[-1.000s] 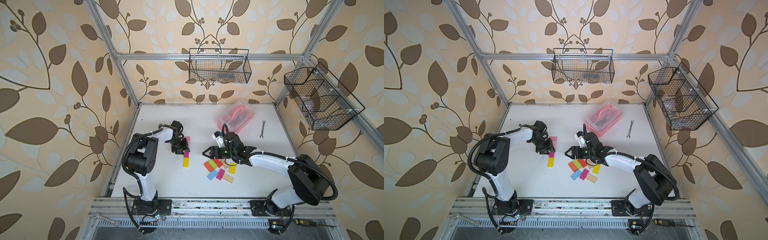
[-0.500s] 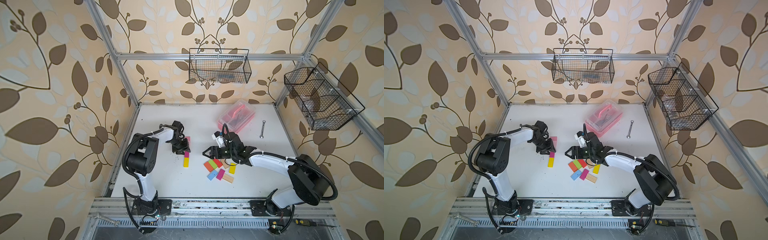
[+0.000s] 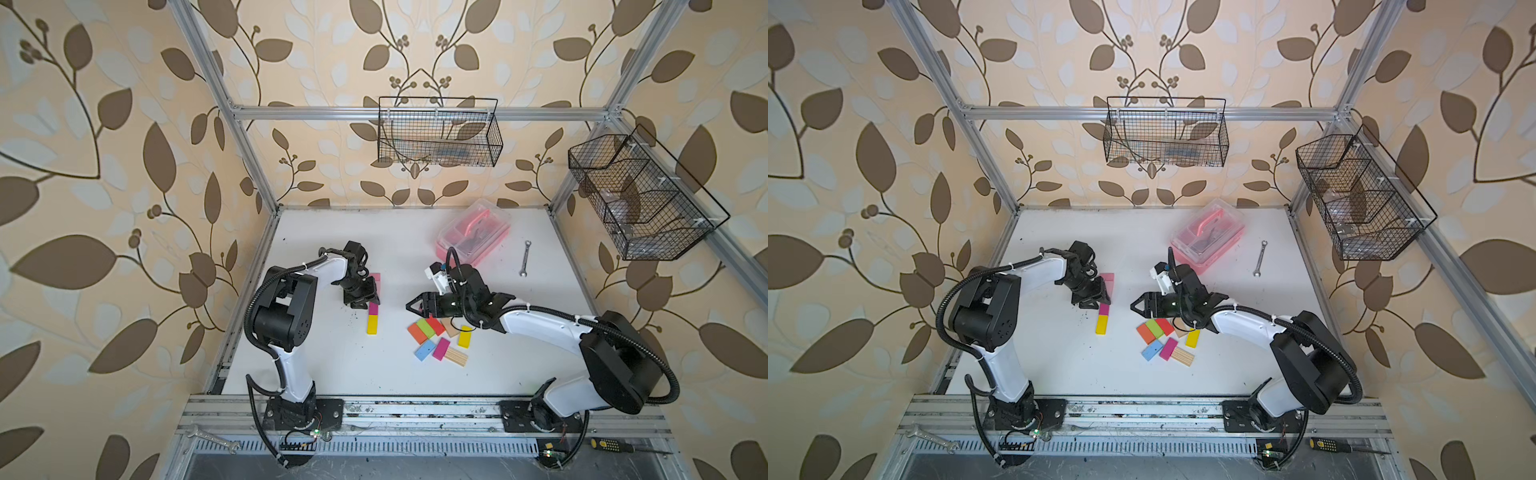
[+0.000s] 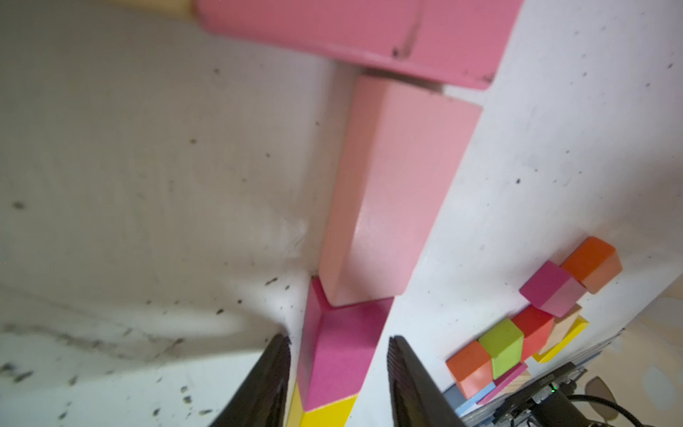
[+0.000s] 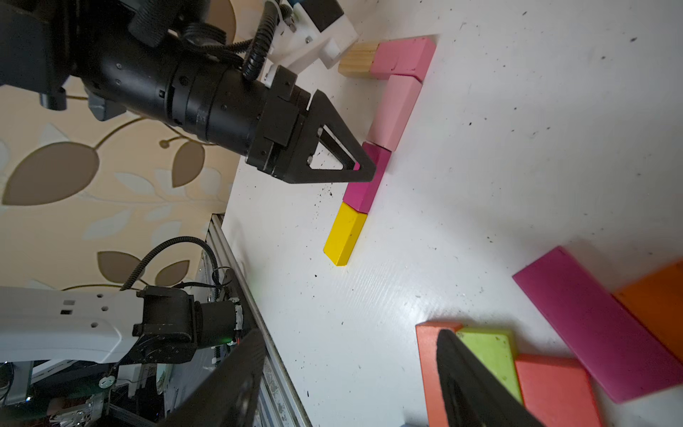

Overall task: Assemble the number 7 with building blocks
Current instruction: Adjust the building block at the center of the board, then pick up the building block from the center of the board.

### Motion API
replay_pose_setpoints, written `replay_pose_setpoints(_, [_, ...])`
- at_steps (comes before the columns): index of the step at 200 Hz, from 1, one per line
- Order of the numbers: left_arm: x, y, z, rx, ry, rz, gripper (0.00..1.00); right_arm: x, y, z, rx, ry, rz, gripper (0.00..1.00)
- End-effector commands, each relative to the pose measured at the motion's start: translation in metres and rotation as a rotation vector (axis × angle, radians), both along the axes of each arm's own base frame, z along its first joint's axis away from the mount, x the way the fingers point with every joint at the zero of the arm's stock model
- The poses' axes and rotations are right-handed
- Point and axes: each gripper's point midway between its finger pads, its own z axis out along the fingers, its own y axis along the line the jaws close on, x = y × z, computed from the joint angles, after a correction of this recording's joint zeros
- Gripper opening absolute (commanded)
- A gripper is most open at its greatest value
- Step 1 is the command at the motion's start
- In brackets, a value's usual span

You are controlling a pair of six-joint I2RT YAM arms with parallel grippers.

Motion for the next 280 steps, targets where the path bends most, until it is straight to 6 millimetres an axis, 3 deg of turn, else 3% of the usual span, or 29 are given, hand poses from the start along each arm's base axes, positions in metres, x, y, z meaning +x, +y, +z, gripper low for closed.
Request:
replay_pose_setpoints(1, [0.007,0.007,0.046,0.042,-0.128,-0.04,0.47,0.003,-0.01,0.01,-0.013,-0.038,-0.014,0.74])
replay_pose_setpoints(42, [-0.001,0.036,0.145,0.118,-0.471,-0.026,0.52,0.015,-0.037,0.039,-0.106,-0.208,-0.085,0.75])
replay_pose_setpoints(57, [-0.012,0.048,0.171,0.136,-0.606,-0.006,0.59,0.017,-0.049,0.056,-0.125,-0.308,-0.115,0.76])
replay_pose_setpoints(72, [-0.025,0.051,0.183,0.117,-0.715,-0.025,0.71,0.019,-0.062,0.073,-0.118,-0.389,-0.14,0.79])
replay_pose_setpoints(97, [-0.04,0.056,0.176,0.123,-0.781,-0.048,0.99,0.031,-0.087,0.086,-0.033,-0.38,-0.194,0.81])
replay_pose_setpoints(130, [-0.049,0.061,0.158,0.142,-0.723,-0.038,0.99,0.048,-0.119,0.073,-0.015,-0.216,-0.232,0.81])
replay_pose_setpoints(175, [-0.053,0.067,0.138,0.201,-0.602,-0.063,0.99,0.039,-0.116,0.03,-0.459,-0.174,-0.045,0.8])
replay_pose_setpoints(215, [-0.055,0.062,0.141,0.172,-0.606,-0.085,0.99,0.041,-0.096,-0.014,-0.789,-0.176,0.142,0.8])
replay_pose_setpoints(235, [-0.056,0.062,0.144,0.172,-0.619,-0.085,0.99,0.05,-0.103,-0.035,-0.992,-0.179,0.191,0.79])
replay_pose_setpoints(246, [-0.057,0.062,0.144,0.168,-0.624,-0.085,0.99,0.05,-0.109,-0.048,-1.039,-0.15,0.198,0.79])
replay_pose_setpoints(280, [-0.057,0.061,0.145,0.163,-0.626,-0.09,0.99,0.062,-0.115,-0.052,-1.044,-0.166,0.218,0.75])
